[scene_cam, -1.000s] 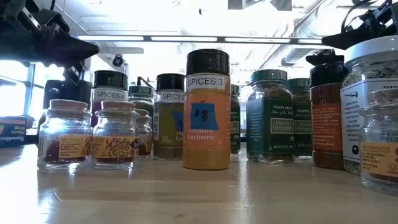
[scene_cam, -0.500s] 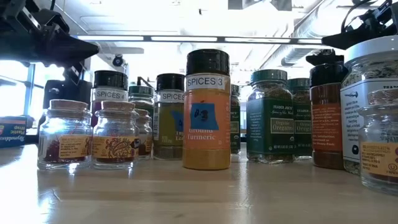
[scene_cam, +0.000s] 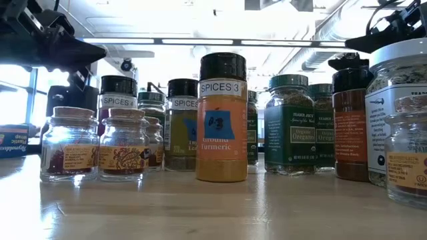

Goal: Shelf spices

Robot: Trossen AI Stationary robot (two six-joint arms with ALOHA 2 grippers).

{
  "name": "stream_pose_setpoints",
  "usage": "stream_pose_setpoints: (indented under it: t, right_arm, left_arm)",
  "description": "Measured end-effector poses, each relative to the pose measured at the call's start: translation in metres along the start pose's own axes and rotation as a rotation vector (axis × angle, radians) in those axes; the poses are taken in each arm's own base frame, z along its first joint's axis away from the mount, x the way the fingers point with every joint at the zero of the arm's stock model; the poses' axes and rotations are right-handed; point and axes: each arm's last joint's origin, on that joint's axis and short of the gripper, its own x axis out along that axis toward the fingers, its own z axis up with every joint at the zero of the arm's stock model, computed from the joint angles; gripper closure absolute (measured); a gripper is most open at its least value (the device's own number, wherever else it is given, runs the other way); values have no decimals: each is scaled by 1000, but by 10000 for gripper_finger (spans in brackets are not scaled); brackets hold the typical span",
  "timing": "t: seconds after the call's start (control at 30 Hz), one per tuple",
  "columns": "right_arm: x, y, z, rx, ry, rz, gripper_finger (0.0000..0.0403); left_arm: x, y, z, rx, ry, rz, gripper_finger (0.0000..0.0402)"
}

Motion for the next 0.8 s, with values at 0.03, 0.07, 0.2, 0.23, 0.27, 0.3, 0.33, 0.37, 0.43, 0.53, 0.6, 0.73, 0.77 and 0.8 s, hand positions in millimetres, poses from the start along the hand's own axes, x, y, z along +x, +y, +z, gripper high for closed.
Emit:
stream_pose_setpoints:
  t: [0.03,0.07,0.2,0.23,0.27,0.3,0.33,0.37,0.43,0.53,0.6,0.73,0.77,0.8]
  right_arm:
    - [0,0,0,0,0,0,135]
    - [0,0,0,0,0,0,135]
    - [0,0,0,0,0,0,135]
    - [0,0,0,0,0,0,135]
    - [0,0,0,0,0,0,135]
    - [0,0,0,0,0,0,135]
    - [0,0,0,0,0,0,135]
    - [0,0,0,0,0,0,135]
    - [0,0,0,0,0,0,135]
    - [0,0,0,0,0,0,135]
    - [0,0,0,0,0,0,135]
    - [0,0,0,0,0,0,135]
    - [0,0,0,-12,-3,-3,135]
    - [0,0,1,-45,-10,-18,135]
  left_arm:
    - [0,0,0,0,0,0,401]
    - [0,0,0,0,0,0,401]
    - [0,0,0,0,0,0,401]
    - [0,0,0,0,1,0,401]
    - [0,0,0,0,0,0,401]
    - [0,0,0,0,0,0,401]
    - [0,0,0,0,0,0,401]
    - [0,0,0,9,-1,7,401]
    - [1,2,0,90,-12,61,401]
    - [1,4,2,154,-33,136,401]
    - [1,4,2,157,-36,144,401]
    - [1,4,2,156,-39,143,401]
    - [1,4,3,148,-45,141,401]
    - [1,4,3,138,-53,139,401]
